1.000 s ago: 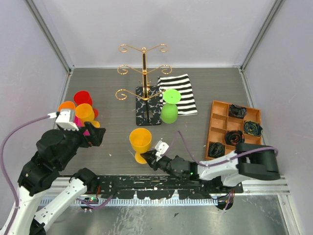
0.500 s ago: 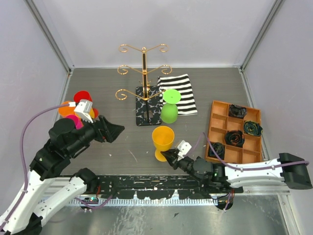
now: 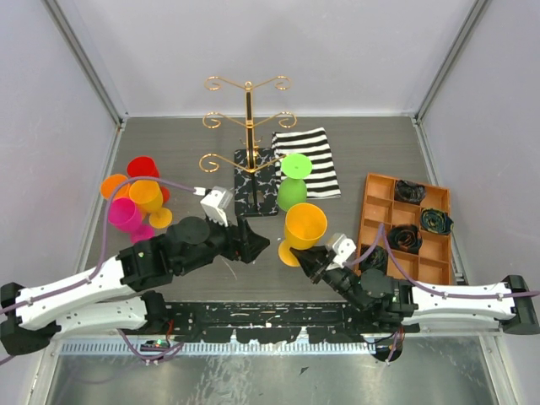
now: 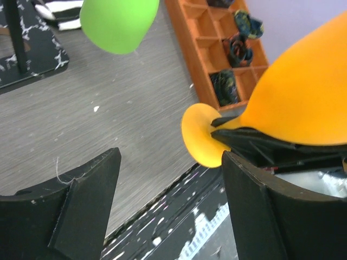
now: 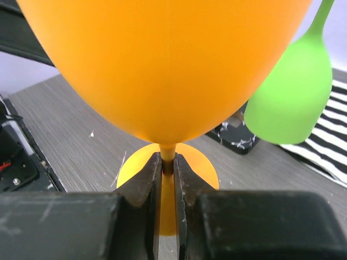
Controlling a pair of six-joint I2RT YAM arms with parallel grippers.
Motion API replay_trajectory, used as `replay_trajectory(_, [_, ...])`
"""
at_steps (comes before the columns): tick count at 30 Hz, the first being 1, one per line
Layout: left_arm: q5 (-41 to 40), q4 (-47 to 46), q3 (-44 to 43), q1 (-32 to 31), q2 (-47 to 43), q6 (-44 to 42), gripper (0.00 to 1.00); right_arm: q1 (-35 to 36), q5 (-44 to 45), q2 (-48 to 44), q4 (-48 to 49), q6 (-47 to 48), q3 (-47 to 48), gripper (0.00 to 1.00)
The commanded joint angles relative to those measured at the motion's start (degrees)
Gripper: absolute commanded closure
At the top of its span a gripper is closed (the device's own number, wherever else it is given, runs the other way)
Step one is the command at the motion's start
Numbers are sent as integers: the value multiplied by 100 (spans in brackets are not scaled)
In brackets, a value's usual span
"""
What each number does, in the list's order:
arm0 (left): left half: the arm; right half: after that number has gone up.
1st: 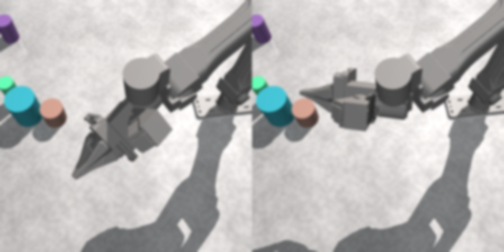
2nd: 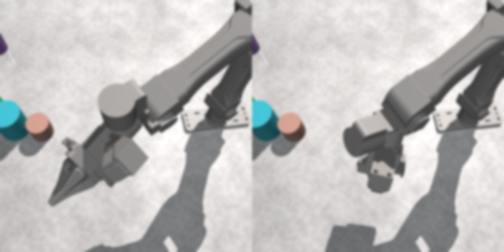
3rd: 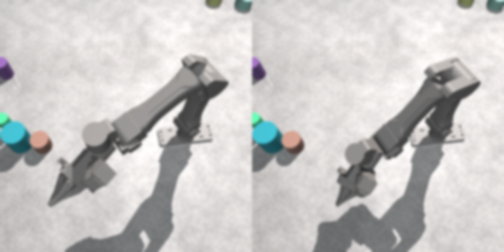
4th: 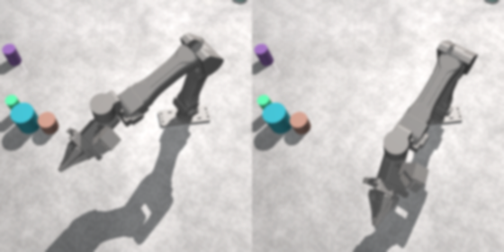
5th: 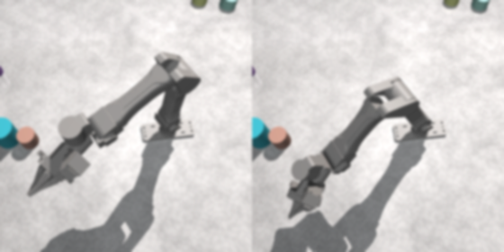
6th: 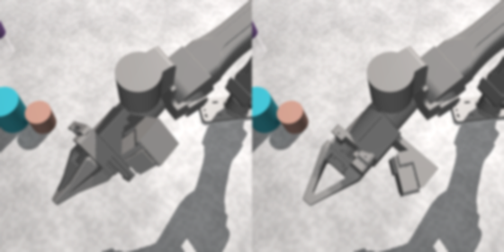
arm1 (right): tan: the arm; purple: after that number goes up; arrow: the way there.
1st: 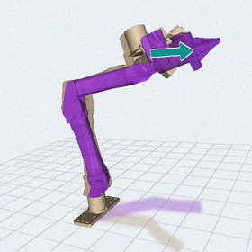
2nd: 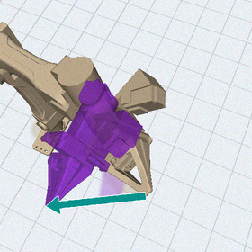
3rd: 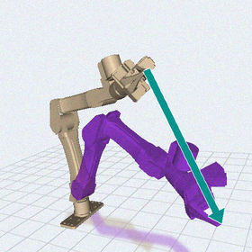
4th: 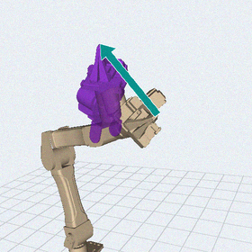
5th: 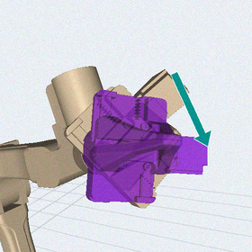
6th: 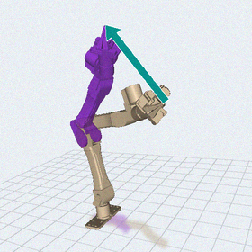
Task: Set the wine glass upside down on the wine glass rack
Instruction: Turn the wine glass upside down at the wine rack.
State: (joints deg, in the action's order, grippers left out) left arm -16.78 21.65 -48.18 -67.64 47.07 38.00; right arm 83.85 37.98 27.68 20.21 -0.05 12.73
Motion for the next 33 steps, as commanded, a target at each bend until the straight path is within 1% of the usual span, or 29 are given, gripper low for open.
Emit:
replay_trajectory(1, [-580,-1230,60,-179,161,601,19,13,-145,-226,624,640,408,99])
replay_trajectory(5, [-580,-1629,75,-268,298,795,19,12,-284,-111,1140,1191,597,99])
replay_trajectory(9, [-464,-1882,43,-269,412,922,23,10,-466,39,1641,1610,769,99])
replay_trajectory(13, [-436,-1999,51,-273,440,1150,26,10,-630,114,1875,1725,963,99])
replay_trajectory(19, [-270,-2669,301,-270,320,1592,32,15,-739,76,2292,1841,935,99])
replay_trajectory(24, [-98,-2804,200,-273,412,1601,35,16,-771,65,2502,1904,906,99])
replay_trajectory(28, [71,-2957,161,-273,560,1640,43,11,-785,151,2599,1962,911,99])
replay_trajectory(33, [383,-3371,169,-272,790,1853,46,14,-858,258,2890,2080,846,99])
